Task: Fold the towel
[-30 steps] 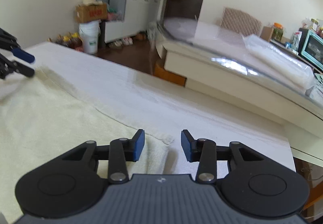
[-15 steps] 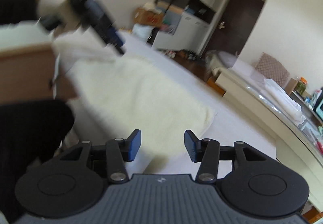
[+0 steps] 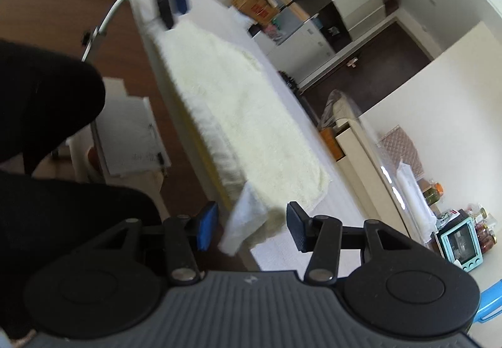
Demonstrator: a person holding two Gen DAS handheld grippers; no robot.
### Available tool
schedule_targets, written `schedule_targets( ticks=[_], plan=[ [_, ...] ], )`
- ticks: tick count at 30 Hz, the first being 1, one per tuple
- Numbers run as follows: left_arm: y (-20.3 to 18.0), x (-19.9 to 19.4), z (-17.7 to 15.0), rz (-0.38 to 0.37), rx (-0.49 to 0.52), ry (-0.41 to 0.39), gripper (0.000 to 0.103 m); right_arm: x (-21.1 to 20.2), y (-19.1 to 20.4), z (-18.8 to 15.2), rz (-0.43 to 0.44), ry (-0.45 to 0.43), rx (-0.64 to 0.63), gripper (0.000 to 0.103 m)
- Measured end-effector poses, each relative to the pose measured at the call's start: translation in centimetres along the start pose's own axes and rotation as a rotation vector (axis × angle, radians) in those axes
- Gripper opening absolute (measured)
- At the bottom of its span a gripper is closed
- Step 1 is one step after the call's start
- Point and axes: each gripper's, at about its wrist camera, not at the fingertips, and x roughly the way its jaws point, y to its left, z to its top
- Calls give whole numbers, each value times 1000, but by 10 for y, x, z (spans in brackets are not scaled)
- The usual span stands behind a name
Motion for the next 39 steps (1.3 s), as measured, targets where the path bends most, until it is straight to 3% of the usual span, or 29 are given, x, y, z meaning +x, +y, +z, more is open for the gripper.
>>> schedule_targets(
  ticks=[8,18,24,28,32,36,39],
  plan=[
    [-18,-3,-3,-22,29,-30,53,-12,-12,3,-51,-60,79,53],
    [-14,-5,-8,-12,-18,-64,55,11,11,8,-112,-50,-112,56],
    [-25,-10,-12,19,9,-89,58,8,4,7,-153,-47,-79,52],
    [-35,-2,-11,55,28,-109,62,6,-7,11,-140,-48,7,51],
    [-45,8,-11,150,79,-118,66,4,-17,16,-145,-64,79,51],
    [-47,7,-8,230,125,-135,71,7,-20,15,-153,-49,70,51],
    [-45,1,-9,241,167,-121,72,10,-21,12,-154,-41,68,50]
  ],
)
